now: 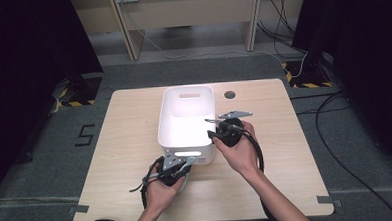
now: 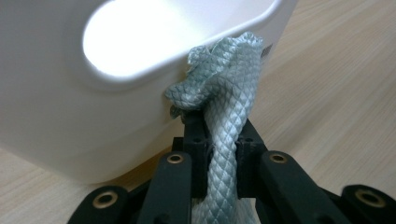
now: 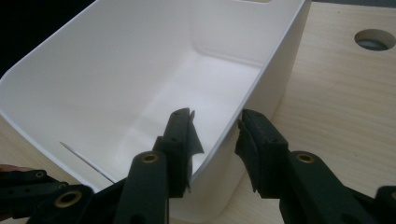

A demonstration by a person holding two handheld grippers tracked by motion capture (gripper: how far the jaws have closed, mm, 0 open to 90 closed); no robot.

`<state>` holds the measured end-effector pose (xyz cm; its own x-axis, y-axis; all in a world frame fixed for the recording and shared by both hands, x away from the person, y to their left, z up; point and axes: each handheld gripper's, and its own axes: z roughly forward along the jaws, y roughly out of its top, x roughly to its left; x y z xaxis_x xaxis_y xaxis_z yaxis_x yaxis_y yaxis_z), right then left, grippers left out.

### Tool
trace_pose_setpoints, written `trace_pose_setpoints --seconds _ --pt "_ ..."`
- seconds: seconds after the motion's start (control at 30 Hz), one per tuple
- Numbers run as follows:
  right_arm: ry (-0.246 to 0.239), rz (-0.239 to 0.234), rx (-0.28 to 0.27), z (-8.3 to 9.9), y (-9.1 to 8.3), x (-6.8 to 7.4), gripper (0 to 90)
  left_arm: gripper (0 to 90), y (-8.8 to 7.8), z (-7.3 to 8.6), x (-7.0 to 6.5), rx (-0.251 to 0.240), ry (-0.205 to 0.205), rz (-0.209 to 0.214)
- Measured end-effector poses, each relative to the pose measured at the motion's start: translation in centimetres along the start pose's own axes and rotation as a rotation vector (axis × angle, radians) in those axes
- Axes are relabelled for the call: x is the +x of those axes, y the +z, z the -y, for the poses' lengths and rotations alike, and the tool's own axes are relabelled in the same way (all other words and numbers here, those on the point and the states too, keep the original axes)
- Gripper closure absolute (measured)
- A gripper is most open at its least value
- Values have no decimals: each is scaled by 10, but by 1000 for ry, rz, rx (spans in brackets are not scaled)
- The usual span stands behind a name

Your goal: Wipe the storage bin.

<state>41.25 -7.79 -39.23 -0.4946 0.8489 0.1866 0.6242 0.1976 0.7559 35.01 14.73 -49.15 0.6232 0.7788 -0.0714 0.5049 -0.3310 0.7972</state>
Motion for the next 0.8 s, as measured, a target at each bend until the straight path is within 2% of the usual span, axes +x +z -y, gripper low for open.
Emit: trace_pose_setpoints --seconds 0.37,0.57,0.8 --pt "0 0 0 0 0 0 643 788 8 6 2 39 -6 -1" --pt "0 -1 -1 0 1 0 639 787 11 8 2 46 -11 -3" --pt "-2 1 -1 0 1 0 635 787 13 6 0 50 2 5"
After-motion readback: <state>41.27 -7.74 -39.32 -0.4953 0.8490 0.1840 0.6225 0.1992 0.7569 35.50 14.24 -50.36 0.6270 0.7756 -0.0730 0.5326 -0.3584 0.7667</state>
